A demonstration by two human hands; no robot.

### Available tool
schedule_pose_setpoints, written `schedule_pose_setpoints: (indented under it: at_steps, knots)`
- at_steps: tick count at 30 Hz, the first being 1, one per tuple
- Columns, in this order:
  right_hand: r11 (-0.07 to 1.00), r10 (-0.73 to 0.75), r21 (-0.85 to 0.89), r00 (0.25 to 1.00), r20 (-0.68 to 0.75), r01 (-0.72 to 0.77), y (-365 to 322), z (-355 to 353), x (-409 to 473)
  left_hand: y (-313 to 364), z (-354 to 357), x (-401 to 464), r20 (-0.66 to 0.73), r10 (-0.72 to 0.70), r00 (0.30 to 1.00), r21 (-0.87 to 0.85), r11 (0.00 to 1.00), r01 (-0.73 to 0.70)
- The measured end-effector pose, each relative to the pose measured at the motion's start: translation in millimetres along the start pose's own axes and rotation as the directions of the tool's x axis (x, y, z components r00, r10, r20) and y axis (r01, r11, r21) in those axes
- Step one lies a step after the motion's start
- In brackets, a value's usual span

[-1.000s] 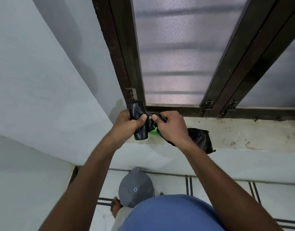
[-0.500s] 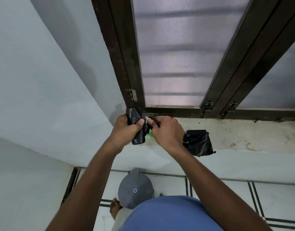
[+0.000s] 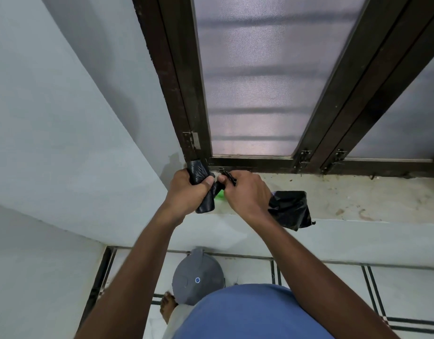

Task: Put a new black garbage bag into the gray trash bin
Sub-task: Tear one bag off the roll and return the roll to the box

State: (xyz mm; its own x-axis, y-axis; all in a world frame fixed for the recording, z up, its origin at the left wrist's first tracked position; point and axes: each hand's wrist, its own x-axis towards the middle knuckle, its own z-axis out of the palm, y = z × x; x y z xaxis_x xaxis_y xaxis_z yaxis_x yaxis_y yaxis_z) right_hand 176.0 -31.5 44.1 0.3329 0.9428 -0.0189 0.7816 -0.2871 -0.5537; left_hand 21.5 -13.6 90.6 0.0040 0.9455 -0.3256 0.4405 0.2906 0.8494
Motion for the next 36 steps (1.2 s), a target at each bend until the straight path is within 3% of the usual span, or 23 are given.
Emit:
schedule_pose_setpoints:
  at_steps: [5,13,15,17,19,21,23,24,26,28,30,31,36]
  knots:
    - [0.980,-0.163,-0.129,0.982,-0.096,0.150,0.8,-7.9,-2.2,4.8,-1.6,3.3,-0.010,0.016,1.000,0.041,0.999,-0.016]
    - [0.905,-0.421,-0.130,0.898,-0.130,0.406,21.7,-1.9,2.5,7.8,-15.5,9.6,0.082,0.034,0.996,0.130,0.991,-0.045]
    - [0.896,-0.439,0.040,0.897,-0.046,0.441,32.6,-1.2,10.7,5.4,-20.5,10.0,0.147,0.034,0.989,0.128,0.990,-0.053]
    - [0.904,-0.398,0.205,0.914,0.085,0.374,40.9,-3.0,14.1,3.8,-25.7,9.8,0.240,0.015,0.971,0.103,0.994,-0.041]
    - [0.925,-0.309,0.307,0.911,0.272,0.223,41.2,-8.2,12.2,2.3,-29.0,12.1,0.314,0.000,0.950,0.092,0.995,-0.030]
    - [0.897,-0.232,0.443,0.852,0.469,0.000,36.4,-20.0,8.8,3.2,-31.6,15.4,0.376,-0.007,0.927,0.124,0.991,-0.043]
    - [0.870,-0.188,0.470,0.781,0.595,-0.149,35.0,-36.7,8.8,3.8,-34.5,18.8,0.440,-0.042,0.897,0.156,0.987,-0.031]
    - [0.877,-0.211,0.461,0.755,0.621,-0.134,35.3,-45.2,8.4,4.1,-35.7,19.4,0.477,-0.064,0.876,0.163,0.987,-0.016]
    - [0.908,-0.318,0.418,0.710,0.628,0.038,35.4,-59.2,9.2,4.9,-36.4,19.7,0.567,-0.110,0.816,0.146,0.989,0.032]
    - [0.906,-0.380,0.399,0.680,0.627,0.138,35.3,-67.0,11.7,5.9,-35.7,18.2,0.696,-0.115,0.709,0.094,0.993,0.069]
    - [0.902,-0.379,0.408,0.707,0.597,0.138,34.9,-68.7,13.2,9.5,-35.9,14.7,0.773,-0.061,0.632,0.009,0.996,0.086]
    - [0.899,-0.370,0.418,0.734,0.570,0.129,35.7,-69.1,13.4,10.2,-36.4,13.8,0.779,-0.027,0.627,-0.048,0.993,0.103]
    - [0.912,-0.268,0.396,0.882,0.388,0.102,35.1,-58.7,6.8,3.2,-34.4,15.4,0.697,0.102,0.710,-0.237,0.967,0.094]
